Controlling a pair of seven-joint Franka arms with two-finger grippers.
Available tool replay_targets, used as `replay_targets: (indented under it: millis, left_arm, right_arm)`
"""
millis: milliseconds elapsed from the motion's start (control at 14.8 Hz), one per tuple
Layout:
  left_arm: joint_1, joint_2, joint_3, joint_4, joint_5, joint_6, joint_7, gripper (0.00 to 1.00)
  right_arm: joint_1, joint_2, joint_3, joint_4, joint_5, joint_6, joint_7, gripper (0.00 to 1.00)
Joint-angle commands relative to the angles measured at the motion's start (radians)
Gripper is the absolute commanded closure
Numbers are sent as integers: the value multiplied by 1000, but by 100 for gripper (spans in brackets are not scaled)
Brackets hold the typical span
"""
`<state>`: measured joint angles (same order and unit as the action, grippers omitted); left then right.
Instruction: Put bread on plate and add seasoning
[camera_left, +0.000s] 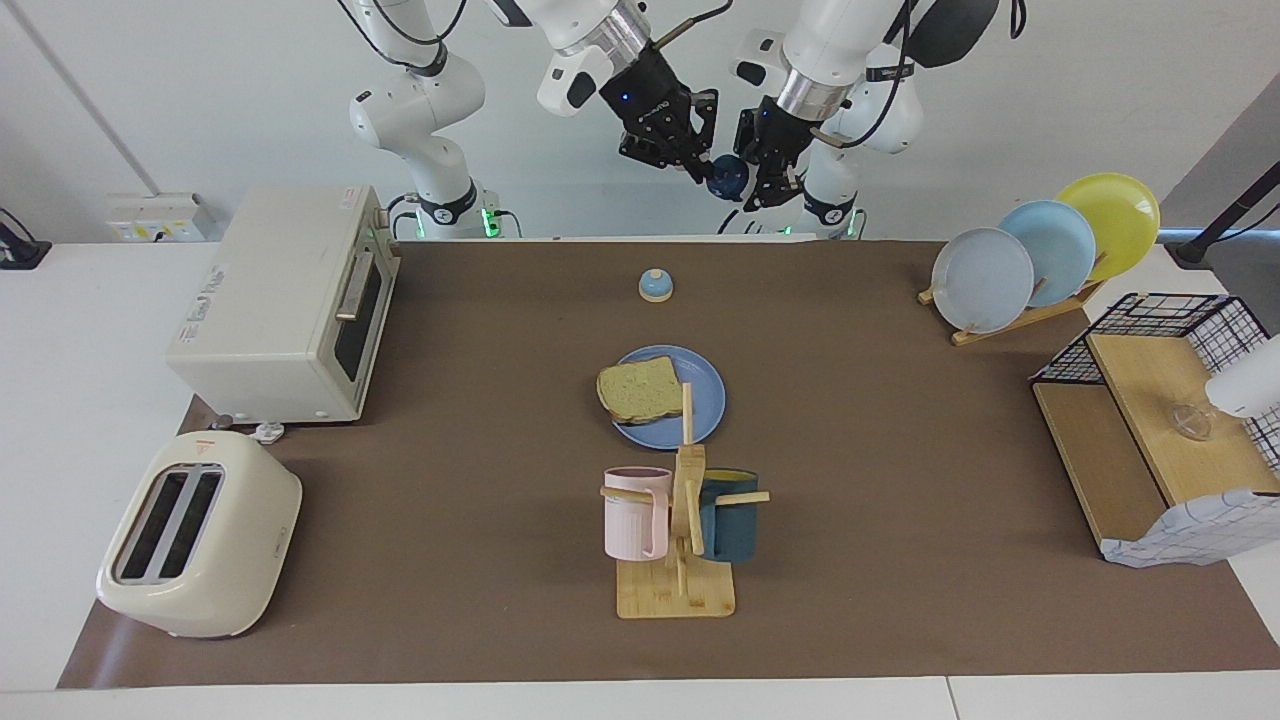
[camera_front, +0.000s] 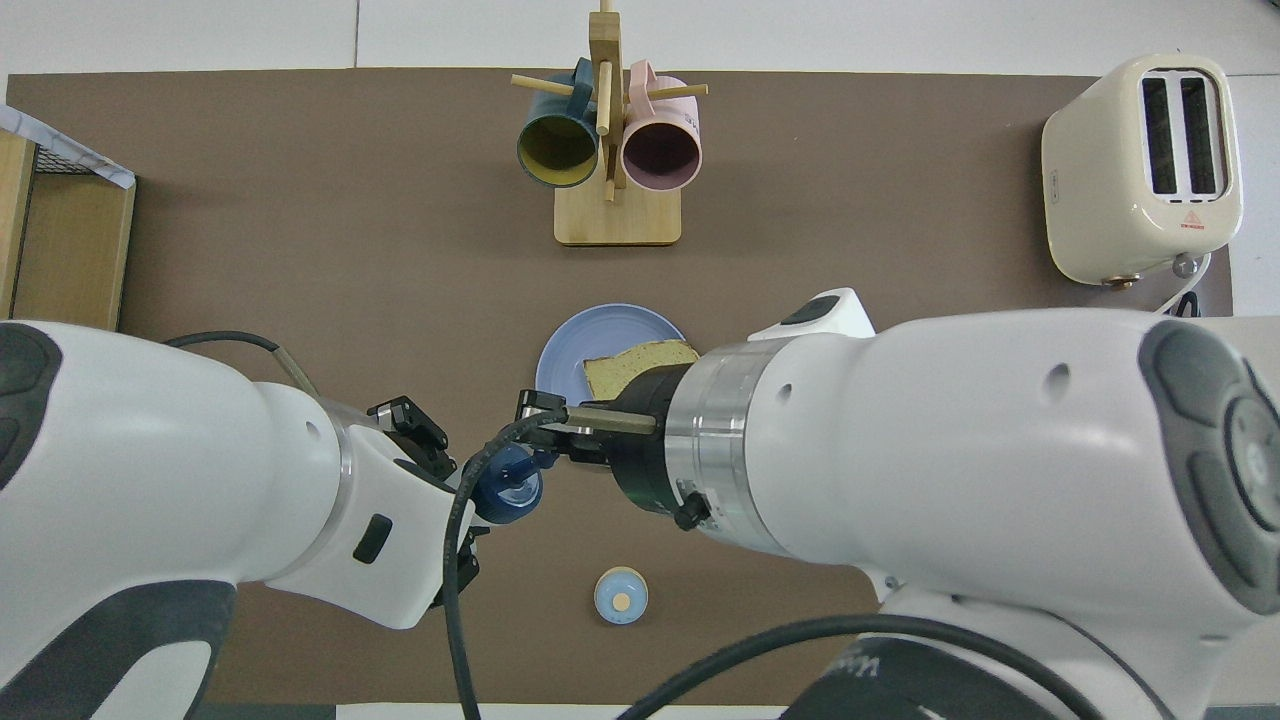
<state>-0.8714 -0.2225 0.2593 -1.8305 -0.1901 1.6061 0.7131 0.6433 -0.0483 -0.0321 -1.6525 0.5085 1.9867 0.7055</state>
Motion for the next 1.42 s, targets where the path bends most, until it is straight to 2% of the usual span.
replay_targets:
  millis: [0, 271, 407, 542, 746, 814, 881, 949, 1153, 1356]
  left_arm:
    - [-1, -28, -2, -32, -3, 3, -10, 73]
    - [0, -28, -2, -32, -3, 3, -23, 79]
    - [0, -28, -2, -32, -3, 3, -23, 79]
    - [0, -28, -2, -32, -3, 3, -36, 84]
    - [0, -28, -2, -32, -3, 6, -43, 84]
    - [0, -28, -2, -30, -3, 6, -43, 84]
    - [-1, -28, 0, -30, -3, 8, -44, 84]
    - [-3, -26, 0, -30, -3, 8, -46, 84]
    - [-6, -26, -2, -30, -2, 15, -69, 83]
    - [-8, -21, -9, -27, -2, 26, -93, 83]
  right_arm:
    - [-37, 5, -5, 8, 28, 15, 8, 100]
    - [-76, 7, -3, 8, 64, 15, 5, 100]
    - [-82, 7, -3, 8, 73, 15, 5, 100]
    - [-91, 7, -3, 8, 77, 18, 5, 100]
    - [-88, 7, -3, 7, 64, 18, -58, 100]
    - [-91, 7, -3, 5, 64, 17, -63, 74]
    - [-94, 7, -3, 5, 64, 18, -63, 18]
    - [-94, 7, -5, 5, 62, 17, -64, 0]
    - [-94, 2, -5, -6, 51, 14, -80, 0]
    - [-140, -11, -6, -36, -43, -35, -216, 0]
